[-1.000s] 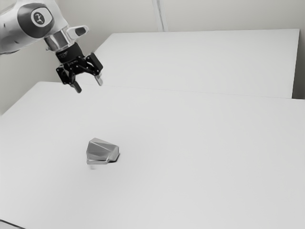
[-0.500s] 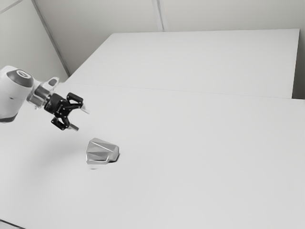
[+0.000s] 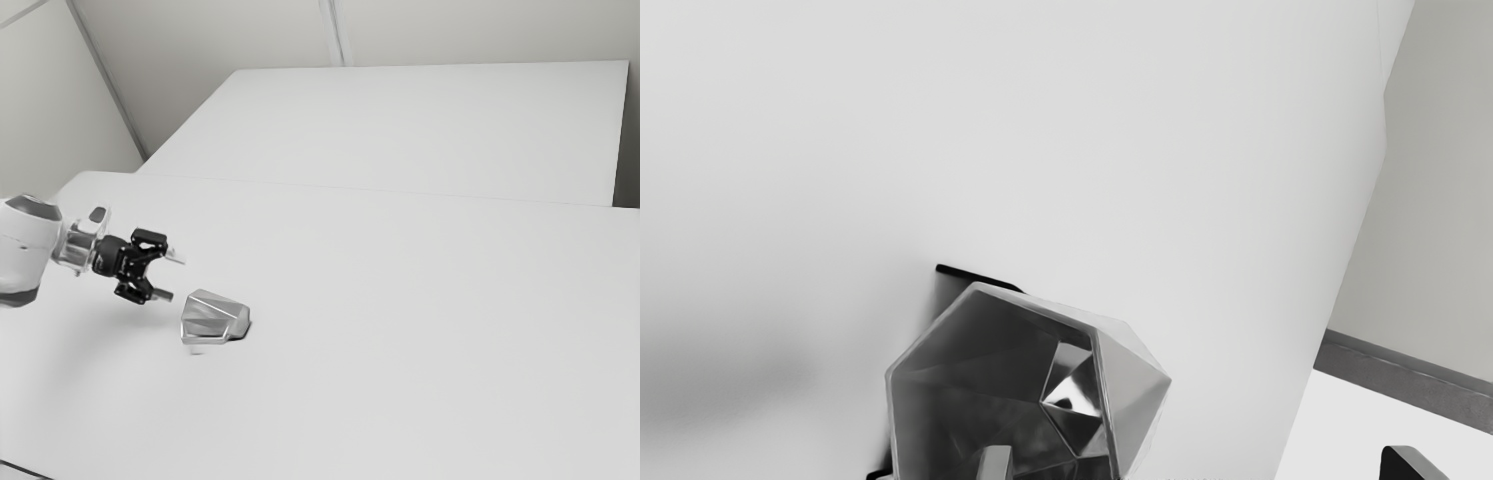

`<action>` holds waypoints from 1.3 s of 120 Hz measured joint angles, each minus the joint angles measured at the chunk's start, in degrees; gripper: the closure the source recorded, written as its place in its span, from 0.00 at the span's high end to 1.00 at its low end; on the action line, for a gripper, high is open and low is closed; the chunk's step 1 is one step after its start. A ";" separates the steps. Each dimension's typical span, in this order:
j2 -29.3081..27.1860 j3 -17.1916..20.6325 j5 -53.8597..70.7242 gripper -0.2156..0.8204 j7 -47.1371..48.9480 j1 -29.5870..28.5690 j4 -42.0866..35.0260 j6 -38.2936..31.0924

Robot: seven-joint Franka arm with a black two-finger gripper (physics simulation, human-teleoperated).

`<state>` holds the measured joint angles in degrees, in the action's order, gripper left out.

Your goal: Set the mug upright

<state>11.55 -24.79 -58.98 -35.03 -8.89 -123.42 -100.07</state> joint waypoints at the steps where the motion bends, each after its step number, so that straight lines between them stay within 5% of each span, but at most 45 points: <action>1: 0.00 -0.05 -0.21 0.79 -0.22 -0.03 -0.16 0.06; 105: 3.09 1.87 -14.76 0.79 -15.97 -0.40 -7.39 3.30; 134: 3.25 2.02 -15.71 0.30 -17.63 -0.43 -7.46 2.97; 156: 3.26 2.03 -15.86 0.13 -18.38 -0.47 -7.47 3.05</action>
<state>14.81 -22.76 -74.83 -53.41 -9.36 -130.89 -97.02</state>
